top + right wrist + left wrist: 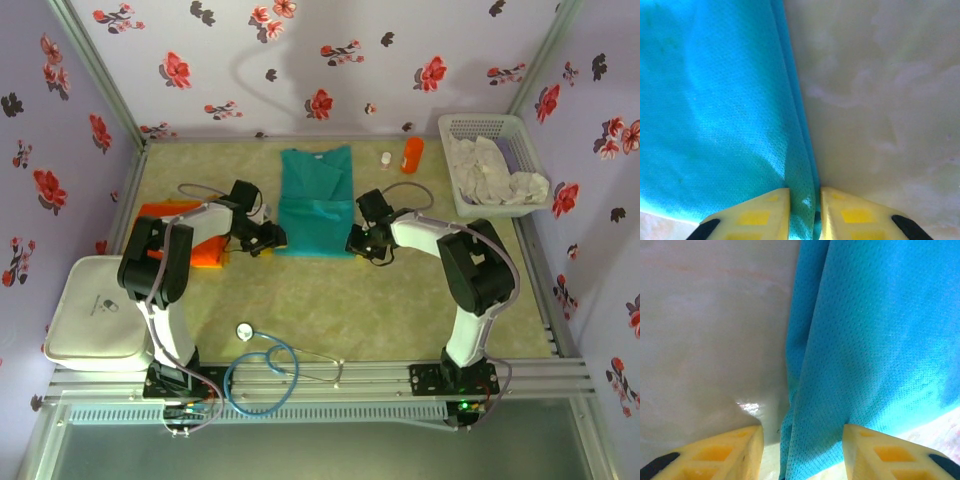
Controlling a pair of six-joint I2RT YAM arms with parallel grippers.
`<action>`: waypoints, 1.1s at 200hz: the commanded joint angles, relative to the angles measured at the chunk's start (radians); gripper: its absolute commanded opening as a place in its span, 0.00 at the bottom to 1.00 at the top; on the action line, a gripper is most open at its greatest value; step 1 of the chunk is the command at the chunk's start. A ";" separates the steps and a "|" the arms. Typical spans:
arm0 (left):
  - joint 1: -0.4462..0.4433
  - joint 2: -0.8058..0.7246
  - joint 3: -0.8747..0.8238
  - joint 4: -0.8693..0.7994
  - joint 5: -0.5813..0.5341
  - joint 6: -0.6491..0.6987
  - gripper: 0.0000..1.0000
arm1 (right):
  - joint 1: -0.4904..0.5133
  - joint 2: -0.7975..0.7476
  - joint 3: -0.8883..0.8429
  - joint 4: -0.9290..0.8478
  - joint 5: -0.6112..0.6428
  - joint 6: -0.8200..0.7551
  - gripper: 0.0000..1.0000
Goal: Fold and stack the t-shirts
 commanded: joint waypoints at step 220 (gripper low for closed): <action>-0.041 0.006 -0.049 0.088 0.084 -0.065 0.06 | 0.015 -0.128 -0.041 -0.098 0.048 0.000 0.42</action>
